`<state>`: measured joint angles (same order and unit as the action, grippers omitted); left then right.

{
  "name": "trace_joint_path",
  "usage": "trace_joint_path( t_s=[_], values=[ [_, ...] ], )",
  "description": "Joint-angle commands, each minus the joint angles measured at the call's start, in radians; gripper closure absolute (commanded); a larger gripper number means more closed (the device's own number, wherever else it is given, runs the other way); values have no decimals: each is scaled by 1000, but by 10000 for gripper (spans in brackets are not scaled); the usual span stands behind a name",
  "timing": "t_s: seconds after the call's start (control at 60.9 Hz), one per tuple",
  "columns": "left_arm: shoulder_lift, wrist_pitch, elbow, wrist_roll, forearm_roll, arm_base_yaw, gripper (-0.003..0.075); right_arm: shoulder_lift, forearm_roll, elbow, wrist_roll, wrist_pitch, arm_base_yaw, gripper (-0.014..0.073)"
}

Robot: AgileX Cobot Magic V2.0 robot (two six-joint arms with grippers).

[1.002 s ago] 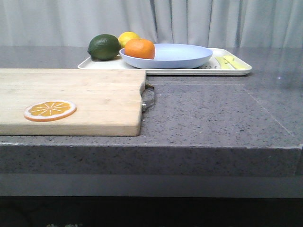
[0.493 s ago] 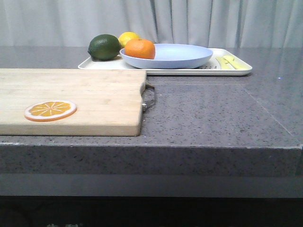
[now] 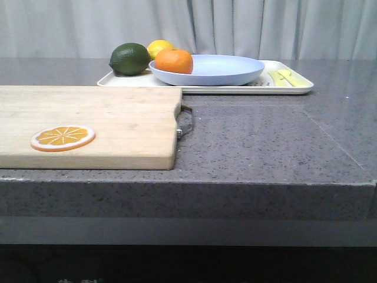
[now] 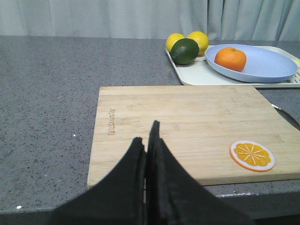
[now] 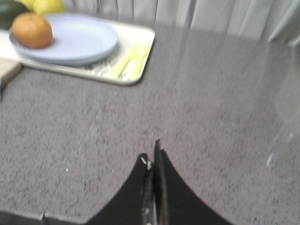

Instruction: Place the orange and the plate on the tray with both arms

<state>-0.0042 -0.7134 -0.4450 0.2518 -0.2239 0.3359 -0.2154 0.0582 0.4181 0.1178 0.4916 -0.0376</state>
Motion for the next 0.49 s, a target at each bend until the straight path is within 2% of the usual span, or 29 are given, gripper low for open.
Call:
trace_joint_path(
  t_s=[0.0,0.476],
  values=[
    [-8,78,-24,8,-11,-2,738,57,-10,-21,8,-170,3,655],
    [-8,78,-24,8,-11,-2,738,79,-10,-48,8,-204,3,655]
  ],
)
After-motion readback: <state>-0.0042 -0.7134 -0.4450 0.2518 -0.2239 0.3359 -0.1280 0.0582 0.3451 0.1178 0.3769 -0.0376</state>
